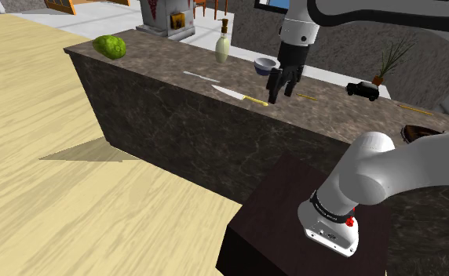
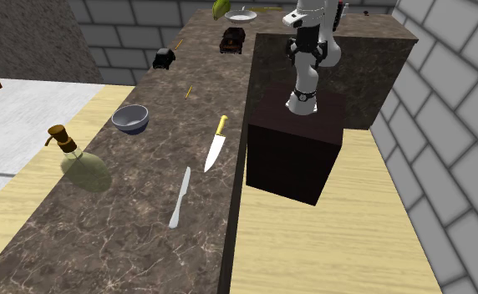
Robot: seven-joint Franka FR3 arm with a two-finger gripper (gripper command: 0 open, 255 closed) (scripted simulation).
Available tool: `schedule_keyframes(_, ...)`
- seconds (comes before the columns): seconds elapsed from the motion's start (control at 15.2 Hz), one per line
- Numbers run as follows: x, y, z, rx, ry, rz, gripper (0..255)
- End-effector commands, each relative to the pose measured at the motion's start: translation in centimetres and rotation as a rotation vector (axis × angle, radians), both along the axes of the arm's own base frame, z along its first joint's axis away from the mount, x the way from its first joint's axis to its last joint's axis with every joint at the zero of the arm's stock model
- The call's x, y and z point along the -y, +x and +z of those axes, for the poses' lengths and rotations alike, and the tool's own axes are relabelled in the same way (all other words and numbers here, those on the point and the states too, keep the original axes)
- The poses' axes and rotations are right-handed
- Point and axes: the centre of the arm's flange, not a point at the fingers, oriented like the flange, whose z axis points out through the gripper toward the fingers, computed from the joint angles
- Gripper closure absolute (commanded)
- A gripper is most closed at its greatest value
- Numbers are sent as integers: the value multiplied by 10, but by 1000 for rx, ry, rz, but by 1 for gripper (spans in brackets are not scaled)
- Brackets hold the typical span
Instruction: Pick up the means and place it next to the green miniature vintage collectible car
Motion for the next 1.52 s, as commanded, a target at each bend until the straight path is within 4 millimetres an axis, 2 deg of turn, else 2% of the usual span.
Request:
schedule_keyframes(0.0,0,0,0,0,0,0,0)
schedule_keyframes(0.73,97,68,-69,33,-44,112,0)
schedule_keyframes(1.45,189,149,-131,65,-88,224,0)
